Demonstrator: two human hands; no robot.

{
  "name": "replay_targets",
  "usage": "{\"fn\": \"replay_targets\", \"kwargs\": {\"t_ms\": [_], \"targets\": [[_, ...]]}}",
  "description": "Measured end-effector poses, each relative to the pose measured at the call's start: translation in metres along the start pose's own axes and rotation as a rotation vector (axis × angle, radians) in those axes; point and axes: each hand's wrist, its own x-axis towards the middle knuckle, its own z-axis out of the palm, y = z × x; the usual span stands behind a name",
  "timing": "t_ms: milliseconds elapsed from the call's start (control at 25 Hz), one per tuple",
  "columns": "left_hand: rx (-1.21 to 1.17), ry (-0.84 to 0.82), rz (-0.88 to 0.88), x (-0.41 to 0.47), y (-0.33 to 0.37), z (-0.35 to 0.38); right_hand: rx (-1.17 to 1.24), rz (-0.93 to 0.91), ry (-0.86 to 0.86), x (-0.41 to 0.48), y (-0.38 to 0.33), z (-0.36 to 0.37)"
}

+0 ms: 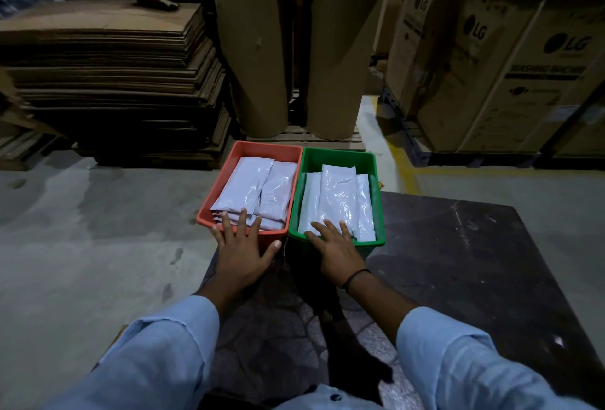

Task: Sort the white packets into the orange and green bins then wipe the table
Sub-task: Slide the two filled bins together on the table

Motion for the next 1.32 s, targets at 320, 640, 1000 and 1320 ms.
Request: {"fn": "replay_targets", "kwargs": {"t_ms": [320, 640, 1000, 1320], "targets": [[-0.001, 0.016, 0.026, -0.002, -0.002, 0.0, -0.032, -0.017, 0.007, 0.0, -0.002, 0.0], [0.022, 0.002, 0.037, -0.001, -0.004, -0.002, -0.042, -0.018, 0.026, 0.001, -0.002, 0.002], [0.136, 0.061, 0.218, -0.002, 0.012, 0.001, -0.125, 0.207, 0.071, -0.011, -0.005, 0.012], [0.122, 0.017, 0.32, 0.003, 0.024, 0.003, -0.071, 0.179, 0.012, -0.016, -0.003, 0.007]]}}
